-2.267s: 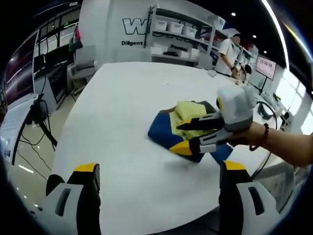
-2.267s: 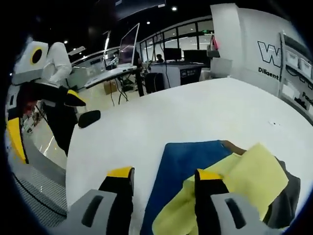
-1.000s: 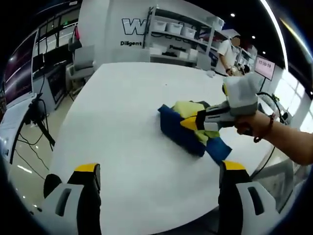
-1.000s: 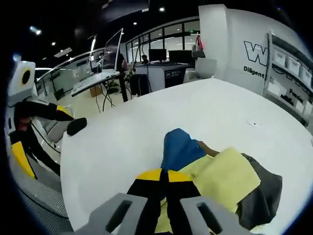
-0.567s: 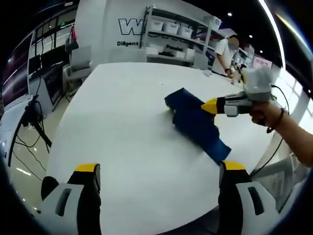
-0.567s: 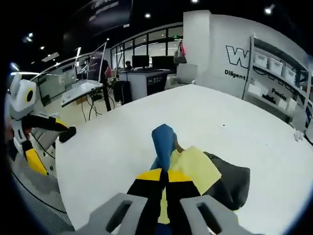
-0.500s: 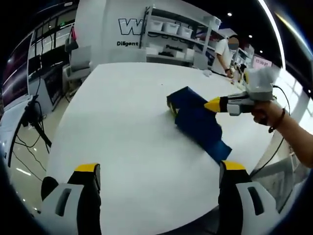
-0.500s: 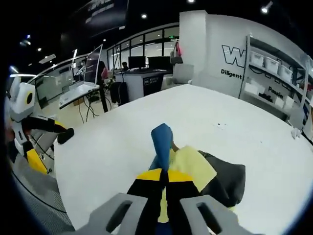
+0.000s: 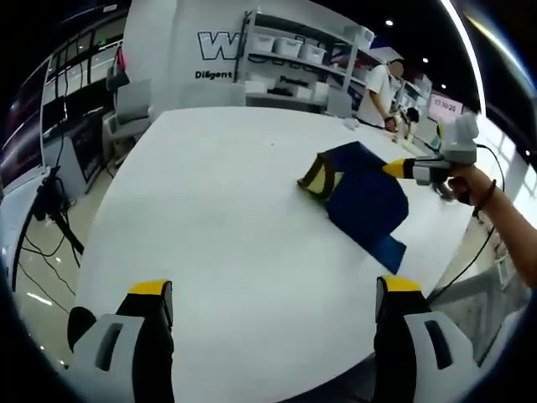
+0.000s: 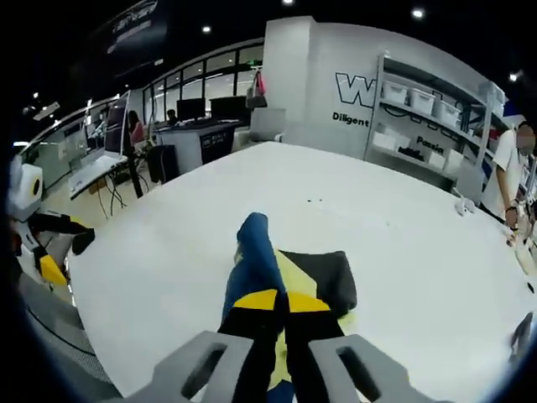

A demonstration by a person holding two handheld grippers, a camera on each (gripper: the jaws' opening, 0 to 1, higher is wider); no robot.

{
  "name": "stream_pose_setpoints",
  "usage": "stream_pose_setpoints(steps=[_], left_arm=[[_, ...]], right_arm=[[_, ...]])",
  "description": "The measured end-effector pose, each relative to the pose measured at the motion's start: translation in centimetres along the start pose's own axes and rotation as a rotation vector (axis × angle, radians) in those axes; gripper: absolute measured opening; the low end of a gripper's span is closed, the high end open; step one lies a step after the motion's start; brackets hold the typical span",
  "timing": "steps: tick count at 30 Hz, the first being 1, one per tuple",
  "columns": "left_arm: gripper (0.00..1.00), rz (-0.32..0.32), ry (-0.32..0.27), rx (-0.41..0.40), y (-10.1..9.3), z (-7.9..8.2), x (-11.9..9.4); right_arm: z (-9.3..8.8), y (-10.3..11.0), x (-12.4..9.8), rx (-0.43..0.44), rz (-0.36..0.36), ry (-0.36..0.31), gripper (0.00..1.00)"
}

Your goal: Fold the garment on the visible template until the final outline fits inside the template.

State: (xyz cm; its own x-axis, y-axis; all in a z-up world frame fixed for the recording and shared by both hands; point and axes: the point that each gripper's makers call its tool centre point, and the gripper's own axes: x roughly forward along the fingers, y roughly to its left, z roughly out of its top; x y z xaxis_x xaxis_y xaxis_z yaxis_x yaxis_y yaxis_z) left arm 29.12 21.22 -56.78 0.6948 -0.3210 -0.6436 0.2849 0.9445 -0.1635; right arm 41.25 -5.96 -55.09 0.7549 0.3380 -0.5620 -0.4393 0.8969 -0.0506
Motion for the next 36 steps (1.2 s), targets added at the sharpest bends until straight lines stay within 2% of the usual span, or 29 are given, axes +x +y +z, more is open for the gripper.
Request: stream_pose_setpoints(steps=[1, 7, 10, 16, 21, 25, 26, 28, 30, 33, 36], left_arm=[[0.95, 0.0, -0.002, 0.003, 0.0, 0.1, 0.0], [0.95, -0.003, 0.003, 0.004, 0.0, 0.0, 0.2], [0.95, -0.001, 0.002, 0.0, 0.0, 0.0, 0.1], [0.95, 0.002, 0.01, -0.002, 0.0, -0.2, 0.0], [0.94, 0.0, 0.008, -0.002, -0.2, -0.1, 0.1], [0.94, 0.001, 0.014, -0.001, -0.2, -0.2, 0.1], [0.94, 0.003, 0.013, -0.003, -0.1, -0.2, 0.0], [0.94, 0.003, 0.011, -0.003, -0.1, -0.2, 0.0], [0.94, 0.008, 0.017, -0.005, 0.1, -0.3, -0.1], [0.94, 0.01, 0.021, -0.005, 0.1, -0.4, -0.1], [0.94, 0.009, 0.014, -0.003, 0.1, -0.3, -0.1]], right_arm=[[-0.4, -1.0, -0.1, 0.006, -0.026, 0.004, 0.0], [-1.6, -4.1, -0.1, 0.086, -0.106, 0.011, 0.0], [-2.9, -5.9, 0.2, 0.117, -0.148, 0.036, 0.0], [-4.5, -7.5, 1.1, 0.132, -0.18, 0.069, 0.0], [-6.8, -8.6, 2.0, 0.127, -0.22, 0.147, 0.0], [-9.7, -10.5, 2.3, 0.098, -0.306, 0.247, 0.0], [-10.9, -10.7, 2.6, 0.095, -0.313, 0.276, 0.0], [-11.8, -10.9, 2.6, 0.1, -0.319, 0.299, 0.0], [-13.4, -11.1, 2.4, 0.09, -0.339, 0.341, 0.0], [-14.4, -11.0, 2.3, 0.072, -0.347, 0.361, 0.0], [-14.3, -11.1, 2.1, 0.063, -0.346, 0.351, 0.0]])
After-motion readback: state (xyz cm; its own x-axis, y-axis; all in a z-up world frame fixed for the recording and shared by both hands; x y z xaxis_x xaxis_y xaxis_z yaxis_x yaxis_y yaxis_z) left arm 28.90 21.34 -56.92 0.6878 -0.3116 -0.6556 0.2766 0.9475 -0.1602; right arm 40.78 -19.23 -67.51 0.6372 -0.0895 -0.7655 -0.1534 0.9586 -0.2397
